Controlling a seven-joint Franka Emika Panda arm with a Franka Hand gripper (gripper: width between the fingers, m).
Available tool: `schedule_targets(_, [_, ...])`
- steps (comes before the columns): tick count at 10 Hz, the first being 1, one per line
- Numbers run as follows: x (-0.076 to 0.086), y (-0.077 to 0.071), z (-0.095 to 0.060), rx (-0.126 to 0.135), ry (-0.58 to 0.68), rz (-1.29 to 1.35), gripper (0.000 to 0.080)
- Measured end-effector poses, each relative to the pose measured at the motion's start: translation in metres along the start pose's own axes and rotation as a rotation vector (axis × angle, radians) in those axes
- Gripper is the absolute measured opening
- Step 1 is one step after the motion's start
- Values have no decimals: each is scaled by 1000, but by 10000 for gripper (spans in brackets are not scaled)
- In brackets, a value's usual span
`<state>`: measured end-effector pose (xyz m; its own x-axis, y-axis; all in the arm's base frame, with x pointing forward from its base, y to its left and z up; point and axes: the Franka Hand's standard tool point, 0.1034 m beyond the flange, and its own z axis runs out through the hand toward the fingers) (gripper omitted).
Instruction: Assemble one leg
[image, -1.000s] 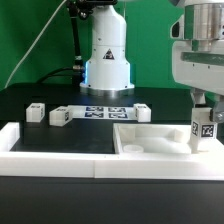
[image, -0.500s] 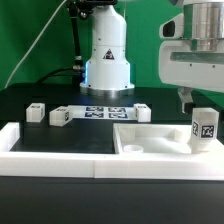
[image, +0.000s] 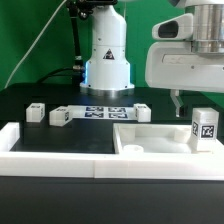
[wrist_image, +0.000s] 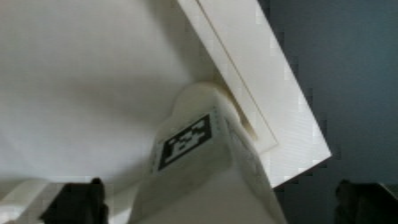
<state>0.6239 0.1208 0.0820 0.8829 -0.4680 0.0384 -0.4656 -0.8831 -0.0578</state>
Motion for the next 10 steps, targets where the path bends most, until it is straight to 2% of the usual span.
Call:
schedule_targets(3, [1, -1, -1, -17, 11, -234, 649])
schedule_targets(6, [1, 0, -1, -19, 12, -374, 649])
schedule_targets(7, [1, 0, -1, -19, 12, -371, 548])
schedule_targets(8, [1, 0, -1, -19, 12, -371, 548])
schedule_targets(9, [1, 0, -1, -19, 12, -371, 347])
schedule_targets(10, [1, 0, -1, -19, 12, -371, 291])
